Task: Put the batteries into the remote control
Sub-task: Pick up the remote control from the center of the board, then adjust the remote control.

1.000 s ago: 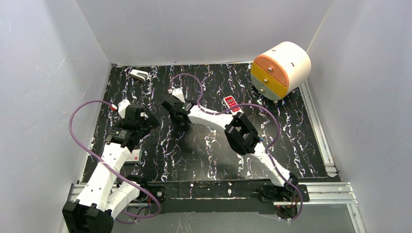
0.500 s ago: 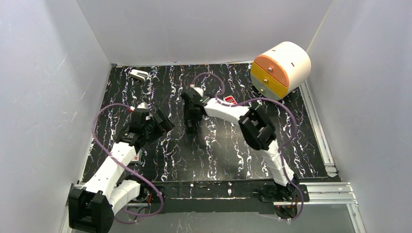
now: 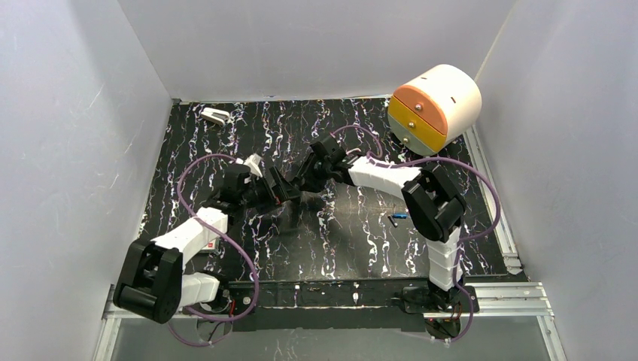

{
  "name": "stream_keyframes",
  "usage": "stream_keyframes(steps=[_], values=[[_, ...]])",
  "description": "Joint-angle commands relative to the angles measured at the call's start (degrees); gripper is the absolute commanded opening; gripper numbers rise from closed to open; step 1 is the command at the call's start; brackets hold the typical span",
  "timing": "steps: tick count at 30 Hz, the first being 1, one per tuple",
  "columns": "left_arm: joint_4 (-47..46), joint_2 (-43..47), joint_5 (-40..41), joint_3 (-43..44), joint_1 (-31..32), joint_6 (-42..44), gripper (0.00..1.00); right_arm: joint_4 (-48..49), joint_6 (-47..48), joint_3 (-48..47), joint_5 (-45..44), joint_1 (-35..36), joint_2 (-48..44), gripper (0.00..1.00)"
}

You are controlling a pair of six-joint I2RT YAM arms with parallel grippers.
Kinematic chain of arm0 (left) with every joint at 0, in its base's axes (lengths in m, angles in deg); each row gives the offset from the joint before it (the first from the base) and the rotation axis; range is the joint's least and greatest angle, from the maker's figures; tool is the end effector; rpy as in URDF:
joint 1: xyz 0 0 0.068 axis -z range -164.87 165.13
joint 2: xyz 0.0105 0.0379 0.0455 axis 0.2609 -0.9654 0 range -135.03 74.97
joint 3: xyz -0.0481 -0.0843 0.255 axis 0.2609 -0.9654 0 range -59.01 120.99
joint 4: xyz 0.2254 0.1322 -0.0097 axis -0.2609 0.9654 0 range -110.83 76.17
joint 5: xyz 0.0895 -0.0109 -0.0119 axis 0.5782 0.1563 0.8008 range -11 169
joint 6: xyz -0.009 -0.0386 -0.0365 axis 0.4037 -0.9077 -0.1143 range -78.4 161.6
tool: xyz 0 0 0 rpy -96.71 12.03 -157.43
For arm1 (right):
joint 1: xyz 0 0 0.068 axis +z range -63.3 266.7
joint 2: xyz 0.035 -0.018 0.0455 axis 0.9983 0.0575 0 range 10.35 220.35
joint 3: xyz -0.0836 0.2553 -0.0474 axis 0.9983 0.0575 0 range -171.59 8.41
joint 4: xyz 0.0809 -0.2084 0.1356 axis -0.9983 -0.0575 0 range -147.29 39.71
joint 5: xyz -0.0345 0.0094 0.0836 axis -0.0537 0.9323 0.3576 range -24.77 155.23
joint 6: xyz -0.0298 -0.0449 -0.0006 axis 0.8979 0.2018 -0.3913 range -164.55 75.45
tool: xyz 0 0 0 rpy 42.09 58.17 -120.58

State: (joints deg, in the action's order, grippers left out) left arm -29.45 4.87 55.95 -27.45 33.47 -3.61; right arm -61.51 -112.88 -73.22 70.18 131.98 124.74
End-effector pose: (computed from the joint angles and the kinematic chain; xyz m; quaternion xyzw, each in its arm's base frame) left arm 0.2346 -0.0925 0.2028 -0.0998 0.8483 -0.4053 0.3259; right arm 0.3119 0.3192 0.1958 0.1673 0.9044 0.3486 0.1806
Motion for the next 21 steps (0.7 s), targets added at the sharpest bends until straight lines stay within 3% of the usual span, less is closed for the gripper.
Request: stream_keyframes(steps=[1, 6, 13, 15, 19, 21], values=[[-5.44, -2.19, -1.7, 1.45, 1.5, -0.71, 0.96, 5.89, -5.68, 2.23, 1.49, 0.34, -4.93, 0.34], [-5.44, -5.4, -2.44, 3.04, 1.68, -2.14, 0.7, 6.19, -6.43, 2.95, 2.99, 0.49, -5.89, 0.34], [-5.36, -4.81, -4.79, 4.31, 1.72, -2.81, 0.13, 7.42, -6.21, 4.39, 3.71, 0.44, -7.36, 0.36], [-4.97, -4.24, -7.12, 5.09, 1.78, -1.9, 0.0, 6.91, -5.1, 4.88, 2.95, 0.28, -8.29, 0.41], [-0.14, -3.12, -10.96, 8.51, 1.74, 2.2, 0.0, 6.26, 1.24, 6.35, 2.33, -1.43, -11.56, 0.72], [4.4, -2.4, -12.69, 11.08, 1.7, 6.08, 0.0, 3.19, 7.59, 6.07, 2.35, -3.02, -13.91, 0.82]])
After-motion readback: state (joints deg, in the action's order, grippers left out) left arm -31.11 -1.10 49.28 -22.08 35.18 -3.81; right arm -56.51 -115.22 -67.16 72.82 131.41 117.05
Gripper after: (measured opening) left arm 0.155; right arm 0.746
